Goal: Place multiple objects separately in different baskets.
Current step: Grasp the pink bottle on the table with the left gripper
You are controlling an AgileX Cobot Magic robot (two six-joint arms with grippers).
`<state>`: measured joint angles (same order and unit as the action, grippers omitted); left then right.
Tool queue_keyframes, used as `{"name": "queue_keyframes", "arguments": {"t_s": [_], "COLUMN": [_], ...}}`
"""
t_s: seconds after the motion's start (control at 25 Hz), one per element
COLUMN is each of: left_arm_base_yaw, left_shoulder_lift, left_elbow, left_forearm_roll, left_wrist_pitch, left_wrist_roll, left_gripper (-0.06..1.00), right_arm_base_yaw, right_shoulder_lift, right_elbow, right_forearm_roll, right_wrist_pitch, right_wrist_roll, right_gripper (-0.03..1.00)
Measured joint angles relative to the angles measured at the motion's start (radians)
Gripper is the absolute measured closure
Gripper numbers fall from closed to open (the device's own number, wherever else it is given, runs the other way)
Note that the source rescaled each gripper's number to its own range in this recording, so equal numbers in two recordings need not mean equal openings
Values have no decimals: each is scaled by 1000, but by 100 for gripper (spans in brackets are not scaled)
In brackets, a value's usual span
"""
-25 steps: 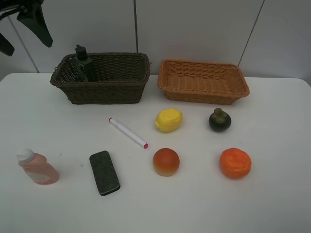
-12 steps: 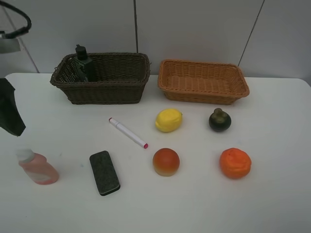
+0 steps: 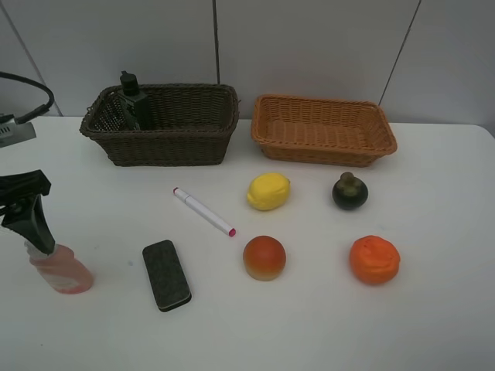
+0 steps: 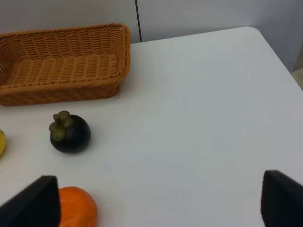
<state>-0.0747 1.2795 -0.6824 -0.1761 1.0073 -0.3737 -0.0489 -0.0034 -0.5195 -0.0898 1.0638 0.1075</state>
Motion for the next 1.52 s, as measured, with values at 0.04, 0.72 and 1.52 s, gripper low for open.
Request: {"name": "queue_keyframes", "arguments": {"t_s": [0.04,0.72,1.52], "left_arm_base_yaw": [0,0,-1], "left_shoulder_lift": [1,166,388], "left_elbow": [14,67,66], "left_forearm_roll": [1,-55,-103], "left_wrist_pitch": [-26,-296,-422], "left_wrist_roll": [-4,-49,-60], "left_gripper": [-6,-6,-5], "right_arm_base_yaw": [0,0,0], "right_shoulder_lift": [0,0,0], "right_elbow": [0,0,0], "right_forearm_roll": [0,0,0], "right_wrist_pitch": [0,0,0], "right_wrist_roll": [0,0,0], "right_gripper": [-3,-3,-3]}}
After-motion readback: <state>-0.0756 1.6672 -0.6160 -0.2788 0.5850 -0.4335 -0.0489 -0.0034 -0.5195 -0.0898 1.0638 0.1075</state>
